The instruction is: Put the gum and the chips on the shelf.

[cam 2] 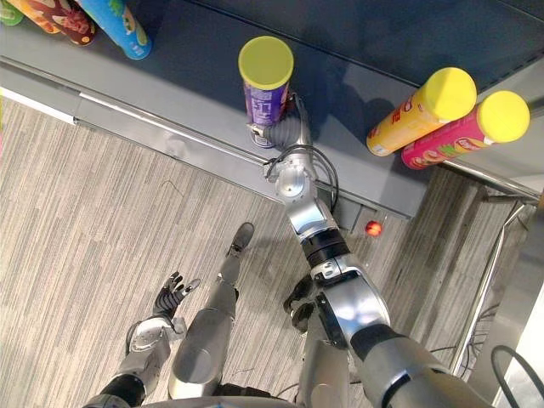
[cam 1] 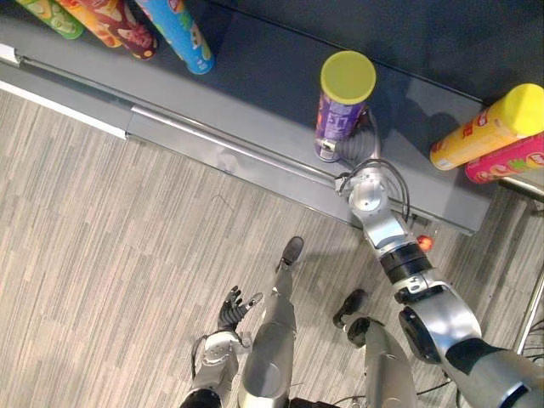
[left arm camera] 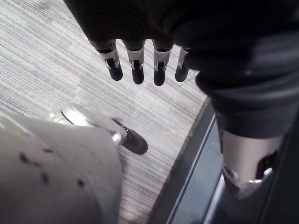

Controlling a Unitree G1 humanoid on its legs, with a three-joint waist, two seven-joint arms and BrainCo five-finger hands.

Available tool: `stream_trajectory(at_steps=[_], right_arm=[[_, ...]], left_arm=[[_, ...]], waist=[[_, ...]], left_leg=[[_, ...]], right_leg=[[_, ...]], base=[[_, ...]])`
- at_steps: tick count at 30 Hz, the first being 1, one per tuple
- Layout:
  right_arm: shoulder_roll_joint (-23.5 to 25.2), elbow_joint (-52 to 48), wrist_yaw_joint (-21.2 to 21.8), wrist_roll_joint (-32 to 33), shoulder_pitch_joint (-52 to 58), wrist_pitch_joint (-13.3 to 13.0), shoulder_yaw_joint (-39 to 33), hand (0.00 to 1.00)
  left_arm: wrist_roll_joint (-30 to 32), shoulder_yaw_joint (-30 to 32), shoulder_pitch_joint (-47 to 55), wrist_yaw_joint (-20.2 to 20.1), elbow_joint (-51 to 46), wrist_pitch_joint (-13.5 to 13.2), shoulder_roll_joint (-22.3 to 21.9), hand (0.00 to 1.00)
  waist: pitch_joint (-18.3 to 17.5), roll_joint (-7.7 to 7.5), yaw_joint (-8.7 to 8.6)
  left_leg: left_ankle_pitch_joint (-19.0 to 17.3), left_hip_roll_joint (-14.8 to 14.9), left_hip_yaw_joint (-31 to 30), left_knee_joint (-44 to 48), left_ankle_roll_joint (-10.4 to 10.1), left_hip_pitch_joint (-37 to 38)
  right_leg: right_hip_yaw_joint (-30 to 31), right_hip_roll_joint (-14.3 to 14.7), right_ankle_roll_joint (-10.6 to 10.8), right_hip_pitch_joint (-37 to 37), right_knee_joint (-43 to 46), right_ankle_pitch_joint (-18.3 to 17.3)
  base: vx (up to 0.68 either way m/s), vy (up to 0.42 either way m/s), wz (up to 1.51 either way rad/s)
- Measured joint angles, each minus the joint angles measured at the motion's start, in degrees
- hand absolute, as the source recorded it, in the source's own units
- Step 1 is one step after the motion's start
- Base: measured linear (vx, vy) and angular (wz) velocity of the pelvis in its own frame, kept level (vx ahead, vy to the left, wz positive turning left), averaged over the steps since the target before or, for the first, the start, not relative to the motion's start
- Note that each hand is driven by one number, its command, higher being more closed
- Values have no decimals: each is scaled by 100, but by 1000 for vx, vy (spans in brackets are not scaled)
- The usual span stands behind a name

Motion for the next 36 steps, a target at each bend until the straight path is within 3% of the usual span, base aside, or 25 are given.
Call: stream_trajectory(at_steps=[5, 22, 23, 36], right_arm=[[-1, 28, -186, -371, -8, 31, 92, 100], [13, 18, -516, -356, -73, -66, 89, 100], [15, 18, -529, -348, -67, -86, 68, 0], [24, -15, -530, 136, 87, -35, -54, 0]], left_arm=[[-4, -291, -164, 25, 17, -26, -50, 0], [-221, -331, -224, 112, 9, -31, -101, 0], [-223, -330, -236, 113, 4, -30, -102, 0], [-200, -333, -329, 117, 13, -17, -181, 0]], waist=[[21, 39, -3], [43, 81, 0], [44, 83, -1], [53, 102, -25]], left_leg=[[15, 4, -30, 0, -12, -94], [34, -43, -48, 1, -20, -258], [40, -42, -49, 1, -13, -275], [77, -51, -13, 0, 38, -161]], right_leg=[[-3, -17, -4, -105, 61, -25], [7, -81, -21, -360, 268, -146], [6, -79, -21, -373, 281, -145], [66, -118, -22, -325, 362, -145]], base=[[10, -51, 2], [12, -57, 1], [15, -60, 0], [5, -50, -1]])
